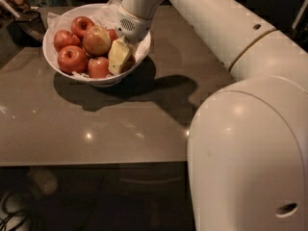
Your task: Pick apple from white bowl
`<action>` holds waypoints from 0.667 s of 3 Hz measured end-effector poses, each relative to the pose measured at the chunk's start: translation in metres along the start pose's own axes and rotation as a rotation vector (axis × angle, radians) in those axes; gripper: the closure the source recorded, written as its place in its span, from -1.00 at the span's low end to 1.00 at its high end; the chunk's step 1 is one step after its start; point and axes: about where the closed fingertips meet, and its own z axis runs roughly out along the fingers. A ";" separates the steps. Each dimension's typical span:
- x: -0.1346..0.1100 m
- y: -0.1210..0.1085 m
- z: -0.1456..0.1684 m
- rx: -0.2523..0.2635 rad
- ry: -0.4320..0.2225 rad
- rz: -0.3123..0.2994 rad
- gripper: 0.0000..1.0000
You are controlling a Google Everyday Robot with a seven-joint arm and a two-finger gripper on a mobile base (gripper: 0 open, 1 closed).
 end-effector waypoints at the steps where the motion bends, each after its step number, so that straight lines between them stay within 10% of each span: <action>1: 0.000 0.000 0.000 0.000 0.000 0.000 0.88; 2: 0.001 0.013 -0.029 0.030 -0.061 -0.052 1.00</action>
Offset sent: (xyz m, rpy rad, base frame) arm -0.0406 -0.0314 0.0757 0.1061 -0.1487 0.0791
